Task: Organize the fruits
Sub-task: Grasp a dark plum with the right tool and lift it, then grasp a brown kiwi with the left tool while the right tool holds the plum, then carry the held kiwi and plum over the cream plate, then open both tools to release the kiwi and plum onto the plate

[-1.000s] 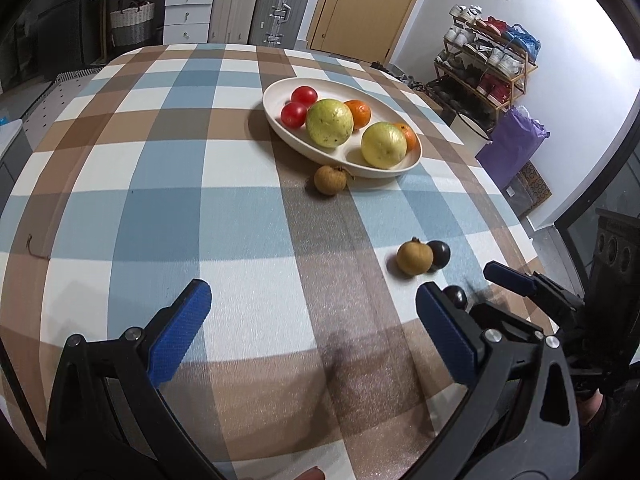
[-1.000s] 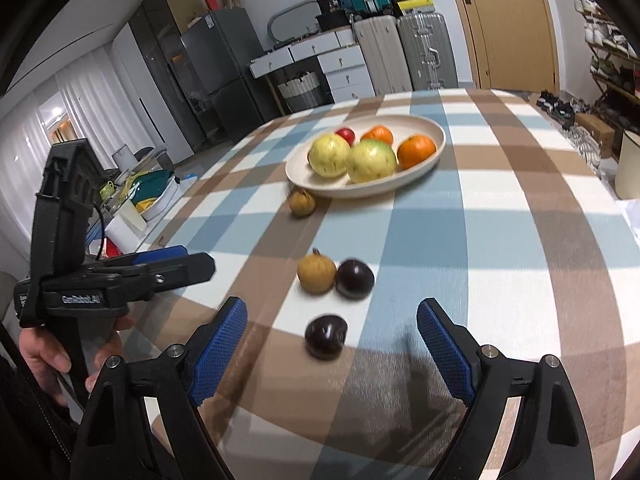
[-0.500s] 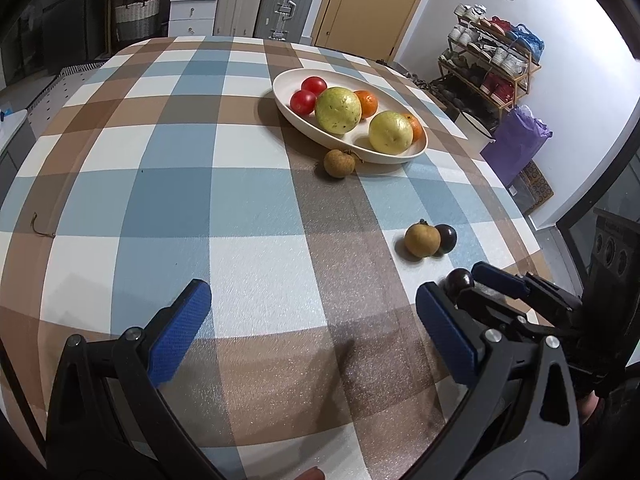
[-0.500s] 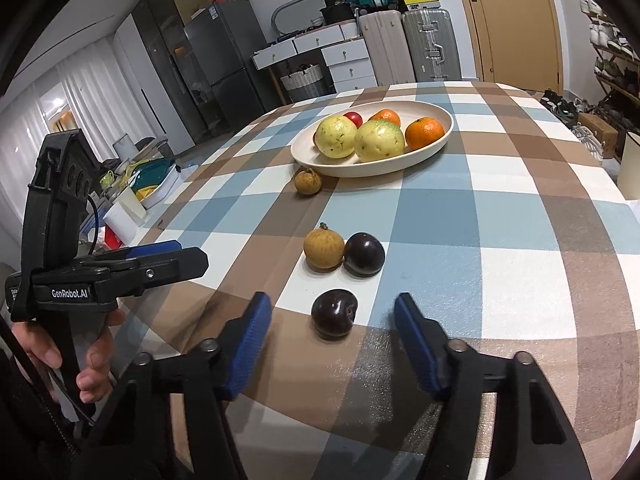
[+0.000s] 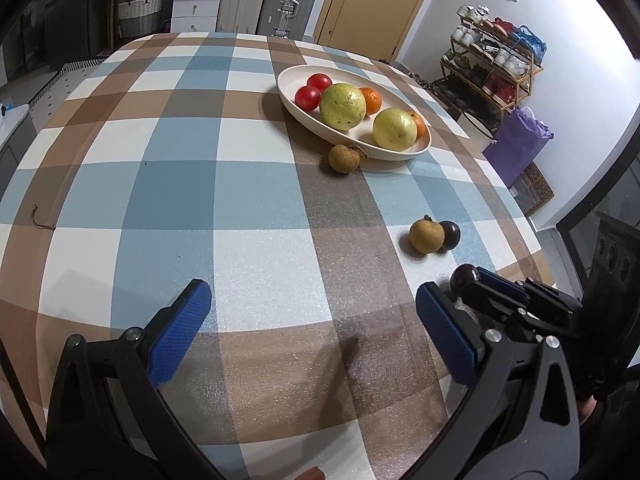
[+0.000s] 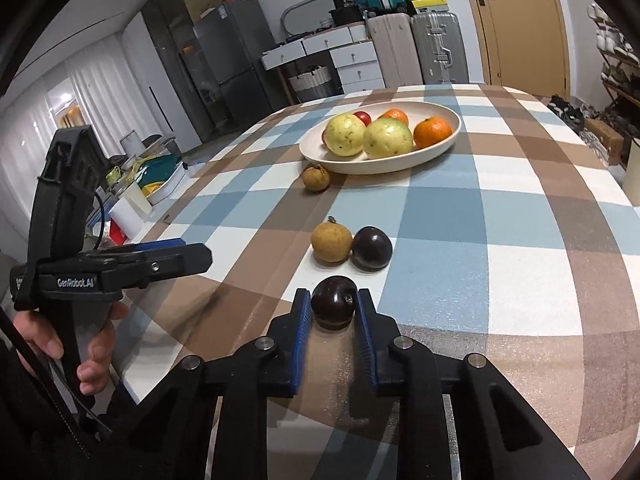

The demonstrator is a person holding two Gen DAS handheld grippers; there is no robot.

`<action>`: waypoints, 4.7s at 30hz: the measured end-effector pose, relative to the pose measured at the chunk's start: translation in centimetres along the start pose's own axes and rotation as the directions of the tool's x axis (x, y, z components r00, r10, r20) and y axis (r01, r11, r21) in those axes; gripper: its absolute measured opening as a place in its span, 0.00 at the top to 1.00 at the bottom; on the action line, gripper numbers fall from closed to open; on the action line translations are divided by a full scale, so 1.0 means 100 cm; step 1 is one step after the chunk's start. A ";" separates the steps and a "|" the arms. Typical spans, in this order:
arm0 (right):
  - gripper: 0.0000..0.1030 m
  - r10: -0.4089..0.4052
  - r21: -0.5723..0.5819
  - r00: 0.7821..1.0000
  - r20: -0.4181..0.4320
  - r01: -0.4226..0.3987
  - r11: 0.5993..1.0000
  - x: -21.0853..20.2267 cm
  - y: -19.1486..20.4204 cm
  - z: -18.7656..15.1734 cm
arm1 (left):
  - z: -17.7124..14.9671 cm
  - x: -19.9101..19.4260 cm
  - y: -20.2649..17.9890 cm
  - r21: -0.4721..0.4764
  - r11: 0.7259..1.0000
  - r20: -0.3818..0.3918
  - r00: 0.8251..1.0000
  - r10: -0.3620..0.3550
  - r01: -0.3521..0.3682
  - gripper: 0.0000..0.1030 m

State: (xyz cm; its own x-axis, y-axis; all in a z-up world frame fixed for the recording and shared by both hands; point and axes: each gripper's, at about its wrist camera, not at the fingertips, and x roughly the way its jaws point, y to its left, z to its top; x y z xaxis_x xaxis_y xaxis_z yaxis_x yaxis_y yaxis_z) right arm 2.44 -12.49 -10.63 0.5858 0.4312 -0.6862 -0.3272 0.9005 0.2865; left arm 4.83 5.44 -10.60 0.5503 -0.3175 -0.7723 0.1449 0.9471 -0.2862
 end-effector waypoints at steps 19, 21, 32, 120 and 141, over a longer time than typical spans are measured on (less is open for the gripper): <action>0.78 0.081 0.095 0.992 0.101 -0.090 0.991 -0.023 -0.025 0.006 | 0.012 0.023 -0.037 0.104 0.994 -0.036 0.999 -0.020 0.024 0.01; 0.78 0.076 0.110 0.991 0.113 -0.089 0.990 -0.026 -0.031 0.007 | 0.016 0.028 -0.042 0.111 0.993 -0.042 0.998 -0.044 0.049 0.01; 0.78 0.051 0.132 0.991 0.128 -0.068 0.989 -0.032 -0.055 0.012 | 0.032 0.062 -0.069 0.206 0.977 -0.095 0.995 -0.036 0.055 0.01; 0.78 0.018 0.134 0.996 0.091 -0.030 0.991 0.083 -0.124 0.171 | 0.260 0.168 -0.088 0.169 0.946 -0.103 0.960 -0.261 0.276 0.75; 0.56 -0.008 0.091 0.992 0.126 -0.003 0.996 0.079 -0.118 0.164 | 0.258 0.161 -0.085 0.137 0.956 -0.052 0.965 -0.256 0.261 0.74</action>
State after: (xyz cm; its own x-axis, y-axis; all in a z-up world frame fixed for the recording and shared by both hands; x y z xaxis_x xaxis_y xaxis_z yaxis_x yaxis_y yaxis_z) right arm 23.07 -18.77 -8.41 0.6776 0.4276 -0.5984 -0.2603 0.9004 0.3487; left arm 33.68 -6.55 -5.91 0.4516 -0.5511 -0.7016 0.3946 0.8287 -0.3970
